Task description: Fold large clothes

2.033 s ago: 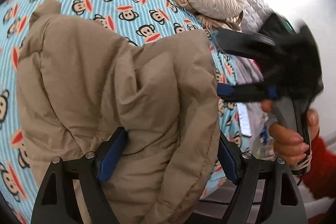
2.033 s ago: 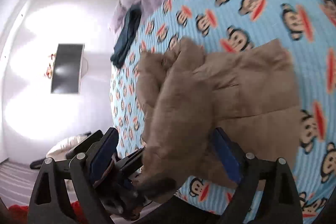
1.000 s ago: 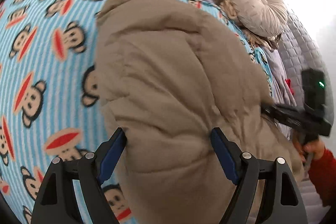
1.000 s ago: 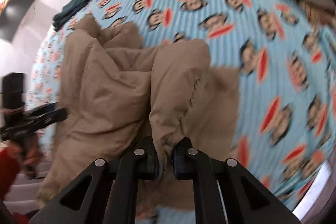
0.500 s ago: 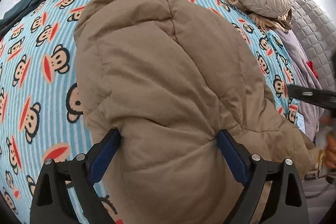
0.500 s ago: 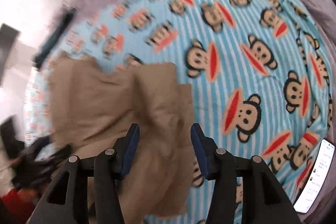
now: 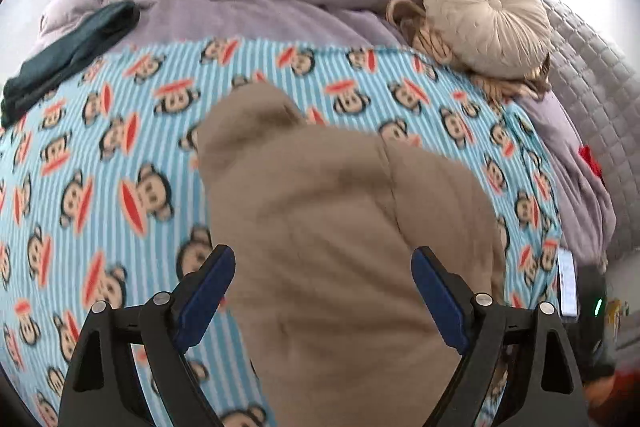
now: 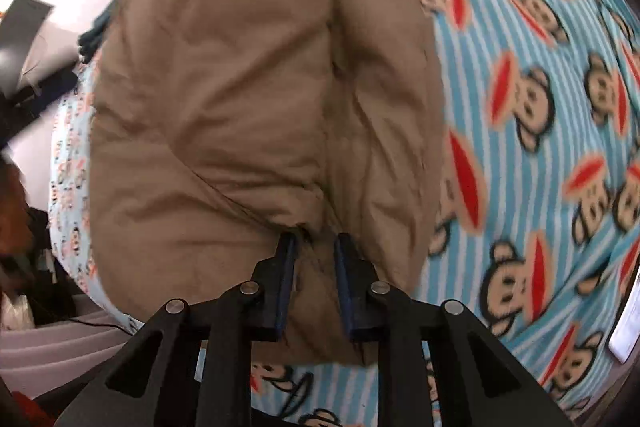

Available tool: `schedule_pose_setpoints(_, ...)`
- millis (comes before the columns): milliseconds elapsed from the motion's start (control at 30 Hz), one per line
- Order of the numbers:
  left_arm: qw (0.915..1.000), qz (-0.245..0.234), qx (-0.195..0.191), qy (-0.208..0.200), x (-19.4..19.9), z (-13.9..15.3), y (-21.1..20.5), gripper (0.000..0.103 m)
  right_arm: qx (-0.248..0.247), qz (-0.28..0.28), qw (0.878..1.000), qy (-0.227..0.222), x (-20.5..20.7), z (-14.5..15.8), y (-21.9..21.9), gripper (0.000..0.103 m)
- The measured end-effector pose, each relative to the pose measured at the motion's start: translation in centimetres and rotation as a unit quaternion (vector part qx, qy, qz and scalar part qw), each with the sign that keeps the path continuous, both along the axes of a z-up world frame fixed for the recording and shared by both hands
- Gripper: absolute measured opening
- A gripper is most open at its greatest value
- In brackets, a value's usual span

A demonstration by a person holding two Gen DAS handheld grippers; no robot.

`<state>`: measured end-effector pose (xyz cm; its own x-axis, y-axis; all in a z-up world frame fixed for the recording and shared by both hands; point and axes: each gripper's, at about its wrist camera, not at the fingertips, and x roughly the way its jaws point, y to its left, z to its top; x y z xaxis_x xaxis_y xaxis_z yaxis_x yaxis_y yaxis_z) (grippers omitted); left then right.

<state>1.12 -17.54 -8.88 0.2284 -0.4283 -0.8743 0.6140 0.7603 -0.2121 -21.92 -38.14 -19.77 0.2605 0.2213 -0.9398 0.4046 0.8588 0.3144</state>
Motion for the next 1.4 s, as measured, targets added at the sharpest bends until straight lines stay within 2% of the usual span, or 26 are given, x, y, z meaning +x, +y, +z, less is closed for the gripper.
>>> schedule_pose_setpoints(67, 1.0, -0.004, 0.006, 0.006, 1.1, -0.9, -1.1, 0.091, -0.004, -0.007, 1.0, 0.008, -0.6, -0.9, 0.1, 0.018)
schedule_pose_setpoints(233, 0.9979, -0.02, 0.062, -0.001, 1.7, -6.4, -4.9, 0.091, -0.007, -0.018, 1.0, 0.013, -1.1, -1.9, 0.2, 0.018)
schedule_pose_setpoints(400, 0.9962, -0.031, 0.08, -0.013, 1.4, -8.5, -6.7, 0.096, -0.02, -0.017, 1.0, 0.017, -0.7, -3.1, 0.7, 0.018)
schedule_pose_setpoints(500, 0.9954, -0.035, 0.088, -0.017, 1.3, -8.4, -6.6, 0.096, -0.033, -0.008, 0.999, 0.024, -0.4, -3.6, 1.3, 0.018)
schedule_pose_setpoints(633, 0.9966, -0.022, 0.079, -0.002, 1.5, -6.5, -4.9, 0.096, -0.051, 0.001, 0.998, 0.035, 0.0, -2.7, 2.5, 0.019)
schedule_pose_setpoints(867, 0.9964, 0.006, 0.084, -0.001, 0.4, -3.2, 0.3, 0.096, -0.052, -0.008, 0.998, 0.027, -0.8, 0.3, 1.7, 0.023)
schedule_pose_setpoints(1067, 0.9948, 0.023, 0.099, 0.013, -0.7, -3.1, 3.8, 0.096, -0.073, -0.009, 0.997, 0.009, -0.3, 3.2, 0.9, 0.024)
schedule_pose_setpoints(1200, 0.9928, 0.037, 0.106, 0.041, -1.4, -4.5, 5.4, 0.097, -0.095, -0.009, 0.995, 0.003, 0.2, 5.2, -0.1, 0.041)
schedule_pose_setpoints(1333, 0.9927, 0.056, 0.095, 0.051, -1.7, -5.1, 6.3, 0.101, -0.11, -0.004, 0.994, 0.003, 1.3, 6.3, -0.9, 0.054)
schedule_pose_setpoints(1400, 0.9926, 0.06, 0.092, 0.053, -1.7, -5.2, 6.5, 0.102, -0.116, -0.008, 0.993, 0.002, 1.7, 6.5, -1.4, 0.057)
